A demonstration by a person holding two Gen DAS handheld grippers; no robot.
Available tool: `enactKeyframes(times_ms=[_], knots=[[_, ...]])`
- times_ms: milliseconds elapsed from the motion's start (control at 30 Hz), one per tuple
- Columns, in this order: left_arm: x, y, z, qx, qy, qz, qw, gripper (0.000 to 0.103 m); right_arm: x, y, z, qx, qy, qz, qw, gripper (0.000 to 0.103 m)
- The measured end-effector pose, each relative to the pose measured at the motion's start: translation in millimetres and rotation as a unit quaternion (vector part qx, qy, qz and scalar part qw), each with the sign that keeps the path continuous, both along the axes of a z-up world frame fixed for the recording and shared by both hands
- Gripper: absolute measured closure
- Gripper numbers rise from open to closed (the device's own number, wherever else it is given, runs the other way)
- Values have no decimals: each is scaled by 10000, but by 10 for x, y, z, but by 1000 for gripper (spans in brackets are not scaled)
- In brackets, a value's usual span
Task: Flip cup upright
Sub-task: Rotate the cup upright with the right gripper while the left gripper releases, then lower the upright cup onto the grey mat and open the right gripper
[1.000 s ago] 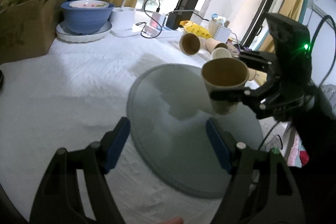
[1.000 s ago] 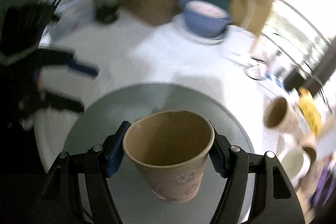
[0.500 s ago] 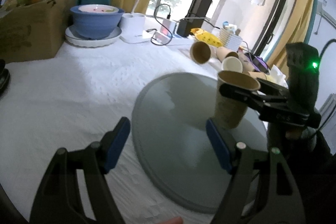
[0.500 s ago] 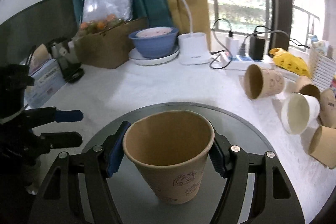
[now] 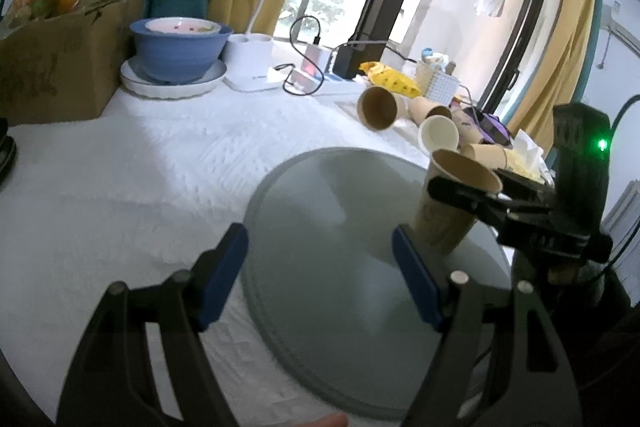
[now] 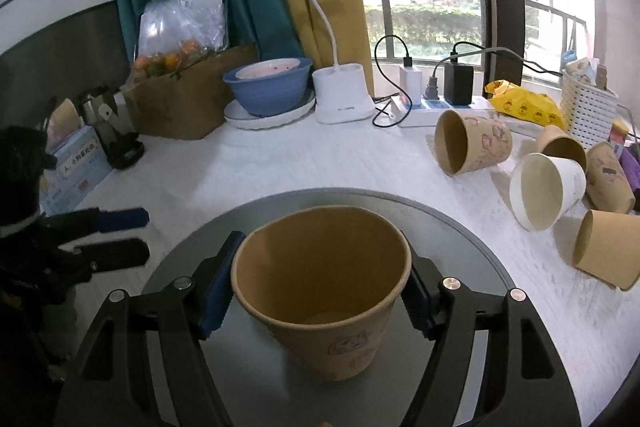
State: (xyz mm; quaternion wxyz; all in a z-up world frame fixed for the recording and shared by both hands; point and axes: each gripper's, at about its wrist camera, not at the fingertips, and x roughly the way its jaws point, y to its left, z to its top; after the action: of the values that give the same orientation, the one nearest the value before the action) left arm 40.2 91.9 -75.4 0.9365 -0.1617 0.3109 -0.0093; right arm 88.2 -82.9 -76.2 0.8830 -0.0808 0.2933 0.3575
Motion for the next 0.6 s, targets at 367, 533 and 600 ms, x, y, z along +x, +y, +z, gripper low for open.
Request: enactKeyframes(times_ms=[367, 533, 600], knots=[[-25, -114, 65, 91, -87, 29, 9999, 27, -83, -106, -1, 49, 71, -175, 9998, 22], [-63, -205, 132, 197, -167, 44, 9997, 27, -156, -166, 47, 121, 62, -231, 9996, 19], [-76, -240, 165, 283, -209, 53, 9994, 27, -199, -192, 79, 141, 39, -250, 9996, 19]])
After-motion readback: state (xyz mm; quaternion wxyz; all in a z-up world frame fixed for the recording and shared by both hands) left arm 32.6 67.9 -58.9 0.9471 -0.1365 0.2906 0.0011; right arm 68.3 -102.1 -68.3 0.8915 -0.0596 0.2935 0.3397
